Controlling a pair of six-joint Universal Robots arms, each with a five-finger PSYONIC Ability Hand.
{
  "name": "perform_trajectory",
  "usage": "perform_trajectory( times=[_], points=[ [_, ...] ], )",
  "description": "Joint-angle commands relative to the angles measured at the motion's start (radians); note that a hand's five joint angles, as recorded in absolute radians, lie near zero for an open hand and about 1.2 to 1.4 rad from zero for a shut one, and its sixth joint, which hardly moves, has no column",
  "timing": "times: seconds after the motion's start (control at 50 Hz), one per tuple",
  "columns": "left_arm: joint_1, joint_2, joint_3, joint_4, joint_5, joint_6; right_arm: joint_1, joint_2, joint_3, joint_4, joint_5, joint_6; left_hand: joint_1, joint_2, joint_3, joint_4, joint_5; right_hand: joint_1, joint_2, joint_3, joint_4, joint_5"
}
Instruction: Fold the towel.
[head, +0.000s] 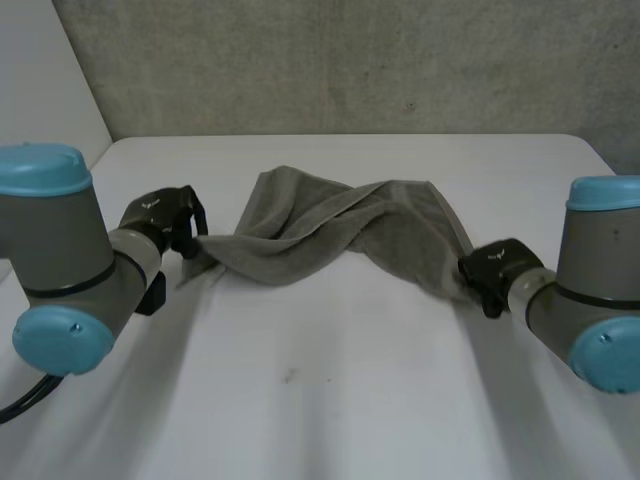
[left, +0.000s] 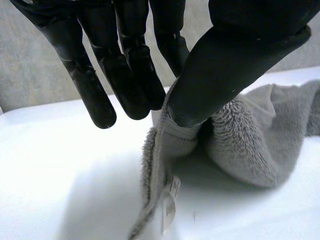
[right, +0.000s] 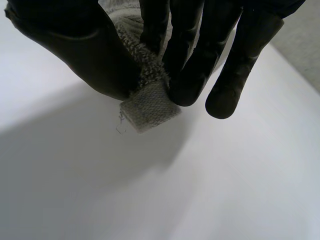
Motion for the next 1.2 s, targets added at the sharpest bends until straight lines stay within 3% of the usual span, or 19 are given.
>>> perform_trajectory(
  times=[0.02, 0.12, 0.26, 0.28, 0.3, 0.32, 0.34, 0.4, 0.46, 0.48, 0.62, 0.68, 0.76, 0.84, 0.92, 1.04, 1.2],
  points=[
    [0.011, 0.131, -0.071, -0.001, 0.006, 0.015, -0.020, -0.202, 0.174, 0.114, -0.036, -0.102, 0.216, 0.179, 0.180, 0.179, 0.189, 0.064, 0.082, 0.055, 0.058, 0.064],
    [0.011, 0.217, -0.111, -0.001, 0.008, 0.015, -0.081, -0.415, 0.328, 0.339, -0.157, -0.271, 0.216, 0.179, 0.180, 0.179, 0.189, 0.064, 0.082, 0.055, 0.058, 0.064],
    [0.010, 0.331, -0.162, -0.001, 0.008, 0.017, -0.136, -0.504, 0.422, 0.525, -0.270, -0.401, 0.216, 0.179, 0.180, 0.179, 0.189, 0.064, 0.082, 0.055, 0.058, 0.064],
    [0.007, 0.341, -0.168, -0.001, 0.008, 0.017, -0.152, -0.507, 0.412, 0.549, -0.281, -0.426, 0.216, 0.179, 0.180, 0.179, 0.189, -0.278, -0.260, -0.287, -0.284, -0.278],
    [0.007, 0.341, -0.168, -0.001, 0.008, 0.017, -0.152, -0.507, 0.412, 0.549, -0.281, -0.426, 0.216, 0.179, 0.180, 0.179, 0.189, -0.281, -0.263, -0.291, -0.287, -0.282],
    [0.005, 0.349, -0.174, -0.001, 0.009, 0.017, -0.178, -0.510, 0.386, 0.545, -0.290, -0.430, 0.216, 0.179, 0.180, 0.179, 0.189, -1.031, -1.013, -1.040, -1.037, -1.032],
    [0.005, 0.349, -0.174, -0.001, 0.009, 0.017, -0.195, -0.510, 0.357, 0.525, -0.303, -0.423, 0.216, 0.179, 0.180, 0.179, 0.189, -1.158, -1.140, -1.167, -1.164, -1.158],
    [0.002, 0.358, -0.180, -0.001, 0.008, 0.018, -0.206, -0.510, 0.321, 0.497, -0.310, -0.394, 0.216, 0.179, 0.180, 0.179, 0.189, -1.158, -1.140, -1.167, -1.164, -1.158],
    [-0.004, 0.363, -0.180, -0.001, 0.009, 0.018, -0.201, -0.466, 0.188, 0.412, -0.313, -0.200, 0.216, 0.179, 0.180, 0.179, 0.189, -1.158, -1.140, -1.167, -1.164, -1.158],
    [-0.004, 0.363, -0.180, -0.001, 0.009, 0.018, -0.201, -0.466, 0.188, 0.411, -0.313, -0.199, 0.216, 0.179, 0.180, 0.179, 0.189, -1.158, -1.140, -1.167, -1.164, -1.158],
    [-0.018, 0.418, -0.171, -0.003, 0.037, 0.020, -0.149, -0.216, -0.111, 0.349, -0.313, 0.069, 0.216, 0.179, 0.180, 0.179, 0.189, -1.158, -1.140, -1.167, -1.164, -1.158],
    [-0.018, 0.429, -0.171, -0.003, 0.051, 0.020, -0.112, -0.158, -0.180, 0.341, -0.313, 0.099, 0.216, 0.179, 0.180, 0.179, 0.189, -1.158, -1.140, -1.167, -1.164, -1.158],
    [-0.018, 0.479, -0.165, -0.001, 0.084, 0.020, -0.032, 0.055, -0.412, 0.312, -0.313, 0.183, 0.216, 0.179, 0.180, 0.179, 0.189, -1.158, -1.140, -1.167, -1.164, -1.158],
    [-0.018, 0.501, -0.160, -0.001, 0.086, 0.020, -0.018, 0.160, -0.516, 0.278, -0.313, 0.215, 0.216, 0.179, 0.180, 0.179, 0.189, -1.158, -1.140, -1.167, -1.164, -1.158],
    [-0.020, 0.521, -0.154, -0.001, 0.086, 0.021, 0.026, 0.351, -0.703, 0.250, -0.327, 0.258, 0.216, 0.179, 0.180, 0.179, 0.189, -1.045, -1.027, -1.054, -1.051, -1.045],
    [-0.018, 0.526, -0.157, -0.001, 0.086, 0.021, 0.044, 0.470, -0.829, 0.250, -0.326, 0.264, 0.216, 0.179, 0.180, 0.179, 0.189, -0.992, -0.974, -1.001, -0.998, -0.992],
    [-0.015, 0.530, -0.160, 0.000, 0.087, 0.020, 0.046, 0.596, -0.960, 0.252, -0.326, 0.284, 0.216, 0.179, 0.180, 0.179, 0.189, -0.563, -0.545, -0.572, -0.569, -0.564]
  ],
)
